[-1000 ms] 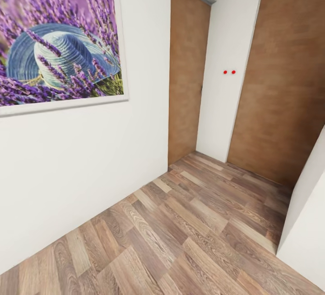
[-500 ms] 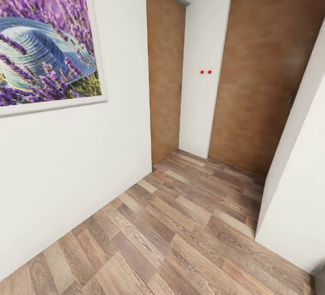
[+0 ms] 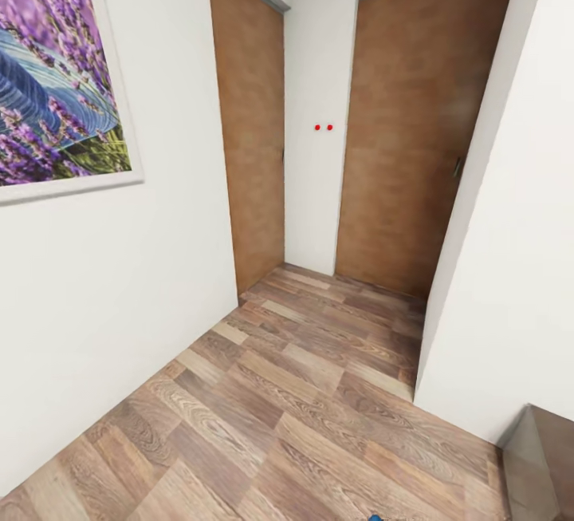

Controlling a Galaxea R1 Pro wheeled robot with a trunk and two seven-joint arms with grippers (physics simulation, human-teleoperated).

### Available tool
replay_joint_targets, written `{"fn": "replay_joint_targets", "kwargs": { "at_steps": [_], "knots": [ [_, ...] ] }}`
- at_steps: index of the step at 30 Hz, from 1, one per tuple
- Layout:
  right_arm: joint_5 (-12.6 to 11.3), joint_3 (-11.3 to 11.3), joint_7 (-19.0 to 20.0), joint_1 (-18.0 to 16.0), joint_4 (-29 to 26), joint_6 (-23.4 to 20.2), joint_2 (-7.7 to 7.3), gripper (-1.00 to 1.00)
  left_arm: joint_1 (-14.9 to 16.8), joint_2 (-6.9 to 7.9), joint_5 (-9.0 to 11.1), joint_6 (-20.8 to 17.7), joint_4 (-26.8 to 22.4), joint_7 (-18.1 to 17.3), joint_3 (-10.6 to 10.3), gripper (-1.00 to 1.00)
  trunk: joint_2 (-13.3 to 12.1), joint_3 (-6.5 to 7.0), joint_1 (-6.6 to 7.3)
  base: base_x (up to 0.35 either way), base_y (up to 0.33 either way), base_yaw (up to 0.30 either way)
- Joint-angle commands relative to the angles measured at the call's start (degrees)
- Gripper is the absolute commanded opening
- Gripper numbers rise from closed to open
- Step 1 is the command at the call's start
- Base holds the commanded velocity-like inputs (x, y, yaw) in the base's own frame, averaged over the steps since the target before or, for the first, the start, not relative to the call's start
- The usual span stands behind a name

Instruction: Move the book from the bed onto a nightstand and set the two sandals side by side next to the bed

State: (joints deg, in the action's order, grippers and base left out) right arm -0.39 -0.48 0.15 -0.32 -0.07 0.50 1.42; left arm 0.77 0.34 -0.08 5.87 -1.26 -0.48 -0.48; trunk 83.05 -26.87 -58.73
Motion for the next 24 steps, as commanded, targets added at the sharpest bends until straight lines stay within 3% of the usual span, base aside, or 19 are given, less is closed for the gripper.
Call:
{"fn": "replay_joint_targets", "kwargs": {
  "at_steps": [1,24],
  "knots": [
    [-0.04,-0.05,0.02,-0.03,0.00,0.05,0.02,1.00,0.02,0.01,-0.01,0.19,0.03,-0.05,-0.05,1.00,0.03,-0.06,0.00,0.000,0.000,-0.290],
    [-0.04,-0.04,0.01,-0.03,-0.02,0.06,0.32,1.00,0.02,0.10,-0.01,0.19,0.03,-0.05,-0.08,1.00,0.03,-0.06,0.00,0.004,0.007,-0.290]
  ]
}}
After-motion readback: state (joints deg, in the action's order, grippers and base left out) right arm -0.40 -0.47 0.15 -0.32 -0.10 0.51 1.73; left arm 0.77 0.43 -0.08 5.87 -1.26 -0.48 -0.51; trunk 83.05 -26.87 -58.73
